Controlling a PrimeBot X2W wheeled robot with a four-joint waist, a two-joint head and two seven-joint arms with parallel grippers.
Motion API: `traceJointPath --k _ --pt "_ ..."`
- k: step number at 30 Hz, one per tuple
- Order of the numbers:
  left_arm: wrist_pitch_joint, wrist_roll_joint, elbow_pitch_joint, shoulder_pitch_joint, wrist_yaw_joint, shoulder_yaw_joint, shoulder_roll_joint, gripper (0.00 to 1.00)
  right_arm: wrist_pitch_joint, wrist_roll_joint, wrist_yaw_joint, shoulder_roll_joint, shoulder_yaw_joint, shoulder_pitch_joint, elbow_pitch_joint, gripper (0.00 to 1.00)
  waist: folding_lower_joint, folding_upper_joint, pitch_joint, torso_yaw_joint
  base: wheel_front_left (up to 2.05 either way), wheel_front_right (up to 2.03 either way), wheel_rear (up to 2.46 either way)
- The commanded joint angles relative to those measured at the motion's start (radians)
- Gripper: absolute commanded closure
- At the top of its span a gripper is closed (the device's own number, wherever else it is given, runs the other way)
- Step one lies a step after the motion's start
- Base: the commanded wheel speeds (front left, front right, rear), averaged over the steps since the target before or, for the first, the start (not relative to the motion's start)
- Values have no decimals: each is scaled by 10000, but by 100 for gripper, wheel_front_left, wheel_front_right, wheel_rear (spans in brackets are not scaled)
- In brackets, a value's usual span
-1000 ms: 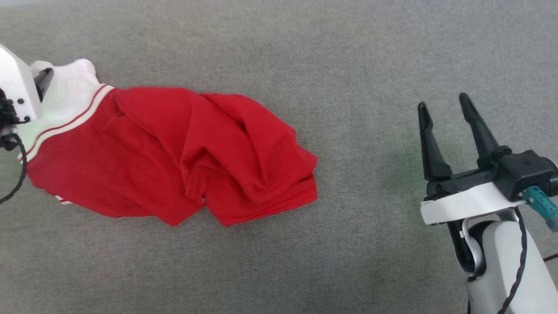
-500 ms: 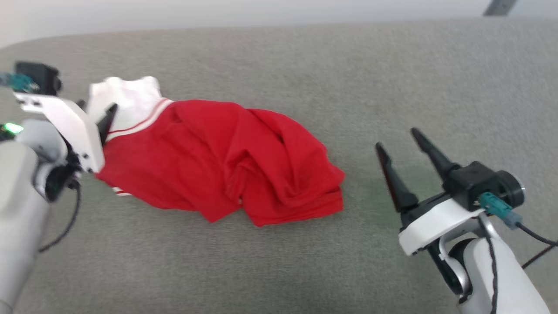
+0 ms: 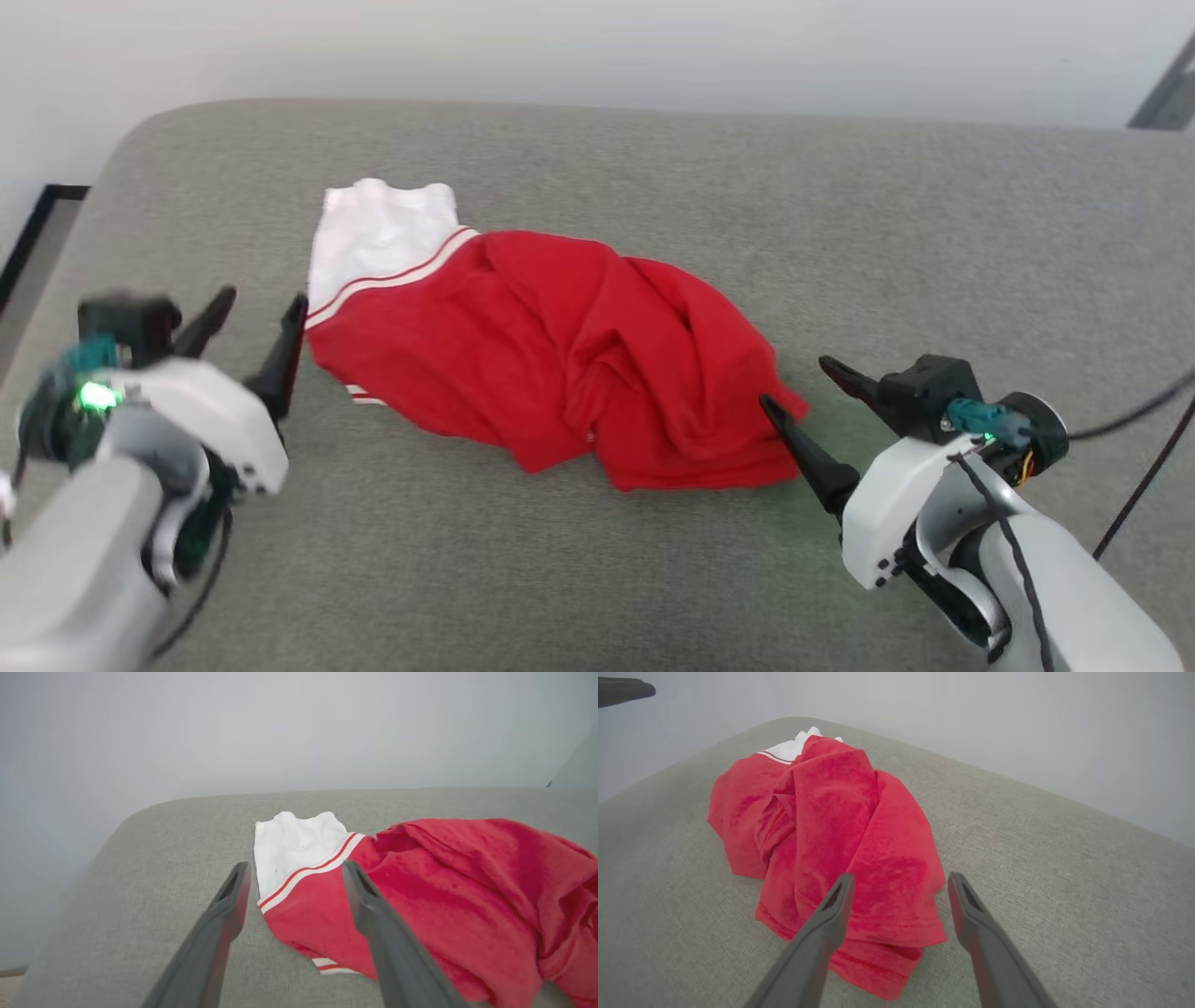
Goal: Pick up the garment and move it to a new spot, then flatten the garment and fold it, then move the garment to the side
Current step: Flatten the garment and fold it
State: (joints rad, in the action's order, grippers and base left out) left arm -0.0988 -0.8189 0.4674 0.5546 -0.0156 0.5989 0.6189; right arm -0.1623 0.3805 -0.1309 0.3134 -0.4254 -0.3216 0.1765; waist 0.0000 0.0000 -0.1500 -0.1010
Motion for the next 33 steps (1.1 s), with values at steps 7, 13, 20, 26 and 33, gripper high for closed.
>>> traceJointPath --k 7,13,20,26,33 --pt "-1063 -17 -1402 -1556 -881 -261 9 0 -1096 819 1 430 -615 -634 548 0 0 0 142 -627 0 0 0" --pt "-1525 -4 -2262 -2612 -1438 -593 -175 0 -2013 1303 1 671 -1107 -1239 1333 0 0 0 164 -1152 0 0 0" --pt "-1663 384 -2842 -3596 -1636 -1185 -737 0 -2888 1887 3 764 -1720 -1851 2479 0 0 0 197 -1767 0 0 0" --pt "-1667 869 -3105 -4310 -1455 -2009 -1330 0 -3223 2290 3 652 -2344 -2395 3746 0 0 0 194 -2093 0 0 0" --pt "-1670 1366 -3194 -4876 -1114 -2889 -1932 0 -3387 2695 4 561 -3182 -2971 4978 100 0 0 254 -2191 0 0 0"
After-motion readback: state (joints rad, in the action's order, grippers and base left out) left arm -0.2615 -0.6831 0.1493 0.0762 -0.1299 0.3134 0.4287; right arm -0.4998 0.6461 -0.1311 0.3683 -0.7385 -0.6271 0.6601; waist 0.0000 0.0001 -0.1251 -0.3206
